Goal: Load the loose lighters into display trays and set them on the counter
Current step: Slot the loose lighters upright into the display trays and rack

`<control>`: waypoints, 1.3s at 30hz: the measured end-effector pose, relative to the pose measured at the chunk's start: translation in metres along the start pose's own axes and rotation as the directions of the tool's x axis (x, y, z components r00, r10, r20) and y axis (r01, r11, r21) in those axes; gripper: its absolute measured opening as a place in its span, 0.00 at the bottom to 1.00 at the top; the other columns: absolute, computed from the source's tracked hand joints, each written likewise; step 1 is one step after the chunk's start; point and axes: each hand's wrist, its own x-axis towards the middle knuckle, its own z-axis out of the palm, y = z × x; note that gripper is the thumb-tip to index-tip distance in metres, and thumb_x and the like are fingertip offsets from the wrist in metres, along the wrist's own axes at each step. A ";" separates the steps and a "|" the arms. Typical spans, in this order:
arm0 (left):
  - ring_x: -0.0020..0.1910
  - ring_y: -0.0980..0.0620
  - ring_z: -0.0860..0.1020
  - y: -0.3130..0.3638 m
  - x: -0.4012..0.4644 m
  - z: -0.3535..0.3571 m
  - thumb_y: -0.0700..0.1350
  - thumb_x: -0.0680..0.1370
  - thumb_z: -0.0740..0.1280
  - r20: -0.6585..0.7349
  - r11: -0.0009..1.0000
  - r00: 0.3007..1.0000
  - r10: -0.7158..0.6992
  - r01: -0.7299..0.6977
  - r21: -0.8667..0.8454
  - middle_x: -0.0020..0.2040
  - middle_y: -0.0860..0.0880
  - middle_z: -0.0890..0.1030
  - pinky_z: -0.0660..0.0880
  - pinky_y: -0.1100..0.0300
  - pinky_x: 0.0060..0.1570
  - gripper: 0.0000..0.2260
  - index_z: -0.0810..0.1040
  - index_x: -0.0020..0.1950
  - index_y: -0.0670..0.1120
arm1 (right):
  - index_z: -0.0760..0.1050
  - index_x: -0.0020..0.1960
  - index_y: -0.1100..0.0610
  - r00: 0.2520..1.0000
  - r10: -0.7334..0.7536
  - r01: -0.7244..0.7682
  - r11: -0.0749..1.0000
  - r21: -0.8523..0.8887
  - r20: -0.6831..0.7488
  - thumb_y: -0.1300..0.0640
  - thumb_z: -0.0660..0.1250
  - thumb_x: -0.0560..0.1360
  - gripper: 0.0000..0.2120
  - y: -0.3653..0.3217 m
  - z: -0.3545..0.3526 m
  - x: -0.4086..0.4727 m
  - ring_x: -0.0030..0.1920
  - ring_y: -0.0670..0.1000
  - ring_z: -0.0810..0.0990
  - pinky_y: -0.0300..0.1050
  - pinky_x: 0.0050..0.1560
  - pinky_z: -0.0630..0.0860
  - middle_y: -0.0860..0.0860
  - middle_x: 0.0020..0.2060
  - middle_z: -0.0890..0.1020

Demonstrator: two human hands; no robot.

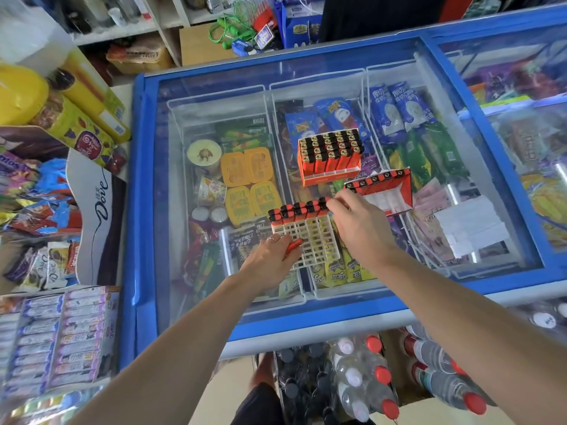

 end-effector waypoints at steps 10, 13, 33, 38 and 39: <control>0.30 0.49 0.79 0.008 -0.015 -0.015 0.58 0.85 0.55 -0.025 0.982 0.999 0.022 -0.027 -0.186 0.35 0.48 0.78 0.75 0.58 0.29 0.11 0.67 0.45 0.57 | 0.76 0.52 0.61 0.969 0.222 -0.158 0.899 0.410 -0.113 0.66 0.67 0.75 0.06 -0.030 -0.007 -0.004 0.37 0.49 0.77 0.40 0.35 0.77 0.51 0.45 0.78; 0.31 0.51 0.78 0.009 -0.021 -0.021 0.56 0.86 0.57 -0.024 0.975 0.998 0.057 -0.061 -0.214 0.36 0.45 0.79 0.77 0.53 0.34 0.10 0.68 0.45 0.58 | 0.78 0.55 0.48 0.909 0.268 -0.417 0.588 0.693 0.319 0.60 0.68 0.76 0.10 -0.053 -0.016 -0.005 0.42 0.43 0.81 0.35 0.39 0.78 0.44 0.47 0.80; 0.38 0.49 0.80 -0.012 -0.039 -0.027 0.47 0.84 0.64 -0.106 0.987 0.982 0.158 -0.160 -0.011 0.43 0.48 0.82 0.78 0.52 0.39 0.10 0.71 0.65 0.47 | 0.78 0.54 0.42 0.852 0.322 -0.521 0.428 0.739 0.413 0.60 0.68 0.77 0.13 -0.085 0.002 -0.006 0.38 0.46 0.85 0.40 0.39 0.82 0.47 0.44 0.82; 0.36 0.41 0.78 -0.017 -0.043 -0.028 0.44 0.87 0.55 -0.054 0.973 0.975 0.215 -0.209 0.103 0.43 0.41 0.80 0.77 0.44 0.38 0.14 0.68 0.71 0.41 | 0.78 0.53 0.45 0.870 0.299 -0.493 0.510 0.705 0.392 0.61 0.70 0.75 0.12 -0.083 0.005 -0.010 0.36 0.42 0.83 0.32 0.34 0.75 0.43 0.44 0.83; 0.36 0.40 0.78 -0.017 -0.044 -0.029 0.44 0.87 0.55 -0.038 0.969 0.974 0.222 -0.216 0.119 0.43 0.41 0.79 0.77 0.43 0.39 0.14 0.68 0.71 0.41 | 0.79 0.52 0.46 0.878 0.295 -0.479 0.525 0.703 0.377 0.62 0.69 0.76 0.12 -0.083 0.005 -0.010 0.34 0.42 0.83 0.33 0.32 0.74 0.44 0.42 0.84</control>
